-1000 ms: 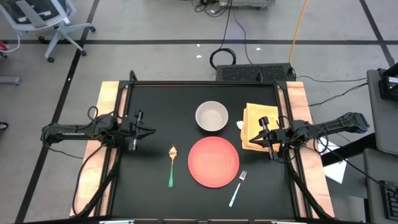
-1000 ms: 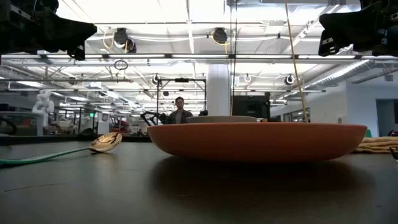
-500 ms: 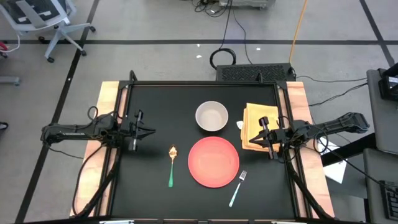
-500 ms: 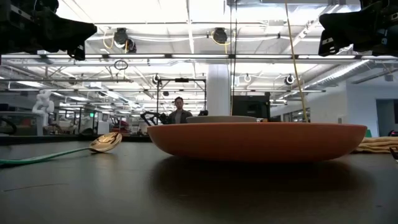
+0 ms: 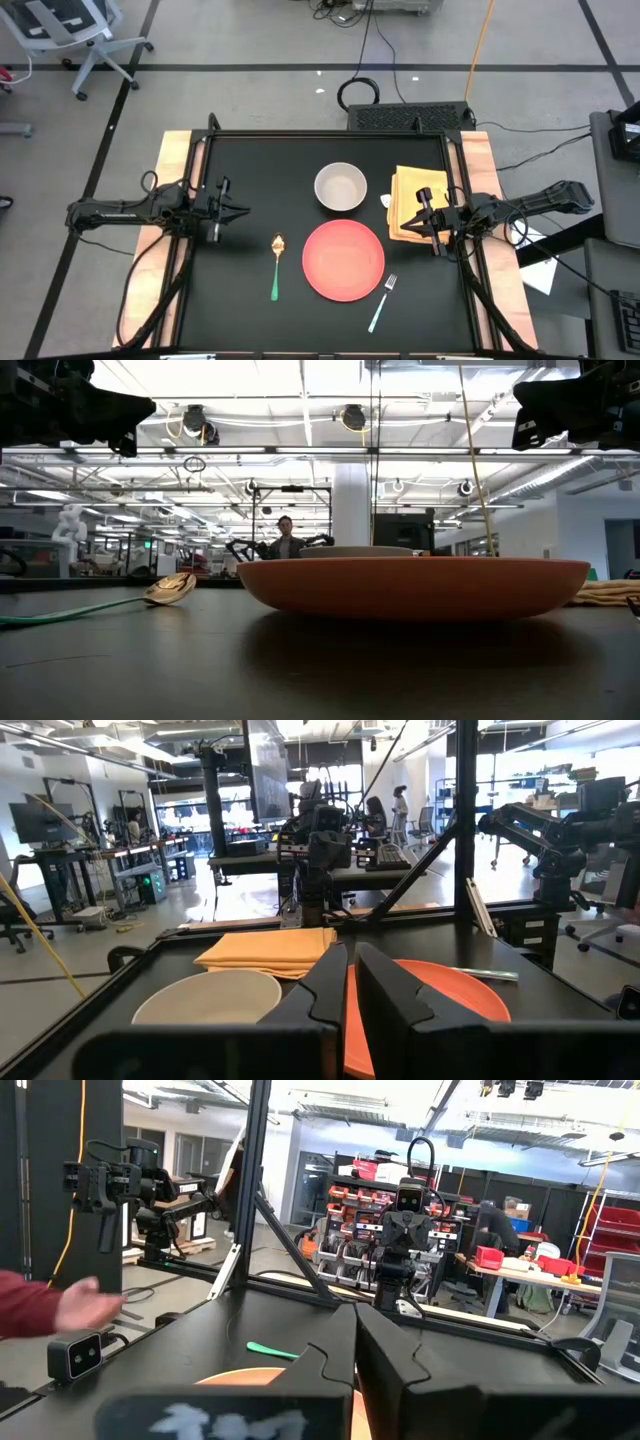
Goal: Set table place
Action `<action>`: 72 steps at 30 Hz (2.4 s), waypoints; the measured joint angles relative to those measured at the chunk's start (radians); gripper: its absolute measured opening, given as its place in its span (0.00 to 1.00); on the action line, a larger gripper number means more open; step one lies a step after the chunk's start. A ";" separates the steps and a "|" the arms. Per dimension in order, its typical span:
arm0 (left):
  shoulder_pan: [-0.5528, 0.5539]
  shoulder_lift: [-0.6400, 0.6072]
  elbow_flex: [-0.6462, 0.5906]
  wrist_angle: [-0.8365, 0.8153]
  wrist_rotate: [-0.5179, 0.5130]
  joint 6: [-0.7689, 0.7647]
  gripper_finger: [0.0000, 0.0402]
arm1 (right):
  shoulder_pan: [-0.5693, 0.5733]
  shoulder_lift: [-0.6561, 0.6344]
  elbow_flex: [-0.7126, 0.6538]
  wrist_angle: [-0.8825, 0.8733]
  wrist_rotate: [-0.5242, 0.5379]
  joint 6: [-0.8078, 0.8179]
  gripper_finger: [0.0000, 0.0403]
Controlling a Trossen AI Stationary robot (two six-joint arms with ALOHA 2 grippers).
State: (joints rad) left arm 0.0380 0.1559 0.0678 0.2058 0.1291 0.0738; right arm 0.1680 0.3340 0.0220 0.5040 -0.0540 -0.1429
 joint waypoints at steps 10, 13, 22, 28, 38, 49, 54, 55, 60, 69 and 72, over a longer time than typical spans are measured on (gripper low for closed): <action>0.000 0.000 0.000 0.000 0.000 0.000 0.08 | 0.000 0.000 0.000 0.000 0.000 0.000 0.00; 0.000 0.000 0.000 0.000 0.000 0.000 0.08 | 0.000 0.000 0.000 0.000 0.000 0.000 0.00; 0.000 0.000 0.000 0.000 0.000 0.000 0.08 | 0.000 0.000 0.000 0.000 0.000 0.000 0.00; 0.000 0.001 0.000 0.025 0.000 -0.005 0.08 | 0.000 0.000 0.000 0.000 0.000 0.000 0.00; 0.000 0.001 0.000 0.077 0.000 0.001 0.08 | 0.000 0.000 0.000 0.000 0.000 0.000 0.00; 0.000 0.001 0.000 0.111 0.000 0.150 0.08 | 0.000 0.000 0.000 0.007 0.000 -0.009 0.00; 0.000 0.001 0.000 0.107 0.000 0.158 0.08 | 0.000 0.003 0.000 0.049 0.040 -0.003 0.00; 0.000 0.001 0.000 0.103 0.000 0.140 0.08 | 0.000 0.004 0.001 0.064 0.086 0.015 0.00; 0.000 0.001 0.000 0.087 0.000 0.080 0.08 | -0.022 0.014 0.057 -0.077 0.265 0.066 0.01; 0.000 0.001 0.000 0.088 0.001 0.076 0.08 | -0.148 0.129 0.245 -0.201 0.268 0.155 0.04; 0.000 0.001 0.000 0.111 0.000 0.078 0.08 | -0.206 0.189 0.328 -0.251 0.270 0.185 0.04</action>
State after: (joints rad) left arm 0.0380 0.1570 0.0681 0.3163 0.1295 0.1516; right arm -0.0382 0.5230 0.3495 0.2532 0.2160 0.0424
